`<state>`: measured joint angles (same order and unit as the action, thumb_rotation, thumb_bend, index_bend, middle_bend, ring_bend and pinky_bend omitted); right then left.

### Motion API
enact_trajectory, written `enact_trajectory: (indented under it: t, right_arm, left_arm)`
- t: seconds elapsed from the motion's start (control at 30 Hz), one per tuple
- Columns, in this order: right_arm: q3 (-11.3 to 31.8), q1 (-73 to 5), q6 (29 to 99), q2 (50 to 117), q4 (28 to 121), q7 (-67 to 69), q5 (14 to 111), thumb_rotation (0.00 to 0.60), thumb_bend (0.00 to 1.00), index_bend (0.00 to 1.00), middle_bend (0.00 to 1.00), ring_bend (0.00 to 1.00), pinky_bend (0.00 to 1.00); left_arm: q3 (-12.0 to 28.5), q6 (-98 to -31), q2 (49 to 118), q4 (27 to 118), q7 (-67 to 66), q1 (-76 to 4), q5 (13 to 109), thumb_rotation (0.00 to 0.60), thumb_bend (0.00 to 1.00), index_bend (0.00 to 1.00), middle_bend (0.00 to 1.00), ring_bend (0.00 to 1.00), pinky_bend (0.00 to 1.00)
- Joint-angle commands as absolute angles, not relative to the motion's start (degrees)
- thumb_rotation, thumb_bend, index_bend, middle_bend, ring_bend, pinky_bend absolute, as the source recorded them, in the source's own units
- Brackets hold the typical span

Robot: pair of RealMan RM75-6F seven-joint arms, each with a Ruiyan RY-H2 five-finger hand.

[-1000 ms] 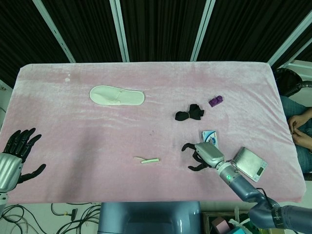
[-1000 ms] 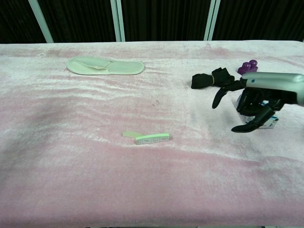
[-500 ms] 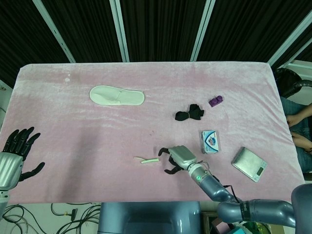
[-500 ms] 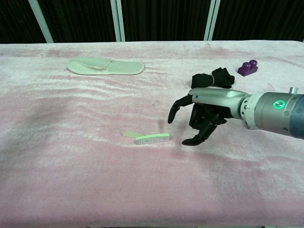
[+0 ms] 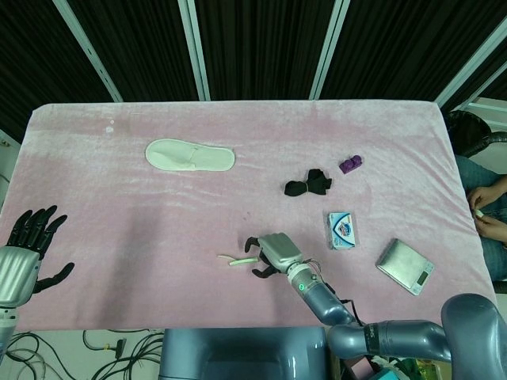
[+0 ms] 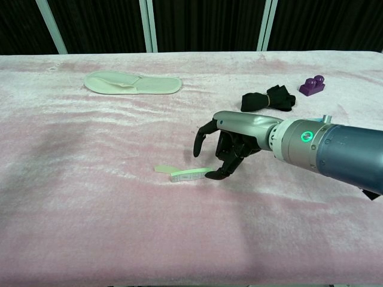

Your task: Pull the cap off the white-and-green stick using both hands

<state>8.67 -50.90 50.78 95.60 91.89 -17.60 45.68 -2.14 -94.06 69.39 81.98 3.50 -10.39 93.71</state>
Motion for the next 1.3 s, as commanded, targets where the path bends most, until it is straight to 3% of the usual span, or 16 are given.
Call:
enact_trajectory:
  t: [0.03,0.9,1.3]
  right_arm:
    - [8.75,-51.11,50.46,96.26,91.15,-17.82,45.38,0.6,0.23,0.39,0.94,0.89,1.0]
    - [9.71,-50.96,49.63,102.83,82.88,-18.49,44.86,0.6,0.3,0.49,0.95,0.91,1.0]
    - [10.19,-50.84,49.05,103.44,82.43,-18.33,44.98,0.6,0.4,0.56,0.96,0.91,1.0]
  left_arm:
    - [-1.96,-93.98,69.43,81.97,3.43,-10.29,93.78,0.6,0.22,0.11,0.02,0.0,0.0]
    - [-0.7,-92.33,69.45,82.08,3.66,-9.8,94.48,0.6,0.22,0.1,0.02,0.0,0.0]
    - [-0.25,-92.08,69.36,82.19,3.65,-9.56,94.32,0.6,0.22,0.1,0.02,0.0,0.0]
